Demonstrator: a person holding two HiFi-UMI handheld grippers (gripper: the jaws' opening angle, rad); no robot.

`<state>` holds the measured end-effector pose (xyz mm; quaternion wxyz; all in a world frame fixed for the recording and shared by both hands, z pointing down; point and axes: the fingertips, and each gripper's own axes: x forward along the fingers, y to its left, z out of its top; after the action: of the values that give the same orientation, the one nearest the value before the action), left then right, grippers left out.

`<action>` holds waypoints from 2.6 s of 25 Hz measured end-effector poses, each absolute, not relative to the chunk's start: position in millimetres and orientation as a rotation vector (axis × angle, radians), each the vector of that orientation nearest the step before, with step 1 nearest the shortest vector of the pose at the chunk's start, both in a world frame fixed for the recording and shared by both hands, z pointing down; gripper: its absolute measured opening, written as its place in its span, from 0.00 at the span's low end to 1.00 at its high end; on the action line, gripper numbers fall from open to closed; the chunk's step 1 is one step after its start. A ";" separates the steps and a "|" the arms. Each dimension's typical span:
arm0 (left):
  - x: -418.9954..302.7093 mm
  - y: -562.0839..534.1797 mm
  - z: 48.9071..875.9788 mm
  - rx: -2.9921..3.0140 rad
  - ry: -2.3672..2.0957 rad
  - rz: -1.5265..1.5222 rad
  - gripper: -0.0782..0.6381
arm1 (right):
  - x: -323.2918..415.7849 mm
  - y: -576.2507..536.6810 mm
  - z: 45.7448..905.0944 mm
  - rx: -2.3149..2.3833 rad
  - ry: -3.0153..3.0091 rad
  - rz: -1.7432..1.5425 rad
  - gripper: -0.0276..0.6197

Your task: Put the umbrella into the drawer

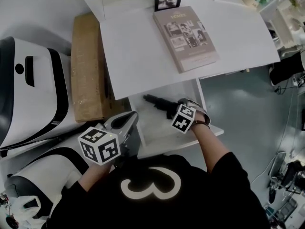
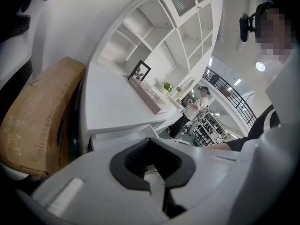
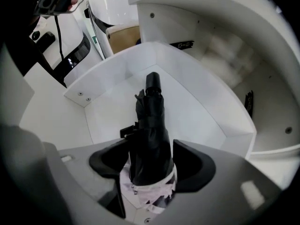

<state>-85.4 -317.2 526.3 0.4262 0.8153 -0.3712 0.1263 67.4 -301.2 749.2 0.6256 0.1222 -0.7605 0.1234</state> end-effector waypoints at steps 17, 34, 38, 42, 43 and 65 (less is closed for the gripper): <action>-63.5 -317.7 431.8 2.247 -0.892 0.222 0.12 | 32.9 -312.2 488.5 0.783 -2.396 0.496 0.50; -31.7 -294.8 320.8 2.507 -0.801 0.081 0.12 | 52.8 -288.1 328.8 1.075 -2.837 0.417 0.05; -28.4 -292.1 317.8 2.527 -0.794 0.094 0.12 | 52.1 -285.1 327.8 1.068 -2.844 0.436 0.05; -27.0 -291.4 320.6 2.528 -0.790 0.104 0.12 | 51.1 -282.3 334.9 1.052 -2.820 0.421 0.05; -26.9 -291.0 322.7 2.523 -0.790 0.111 0.12 | 51.7 -282.1 337.1 1.051 -2.815 0.428 0.05; -20.6 -292.4 337.6 2.502 -0.785 0.138 0.12 | 57.6 -280.0 351.4 1.054 -2.776 0.449 0.05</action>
<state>-20.6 -292.4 337.6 0.2552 0.9213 -0.2889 0.0510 57.6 -280.0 351.4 0.0692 0.3501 -0.9222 0.1492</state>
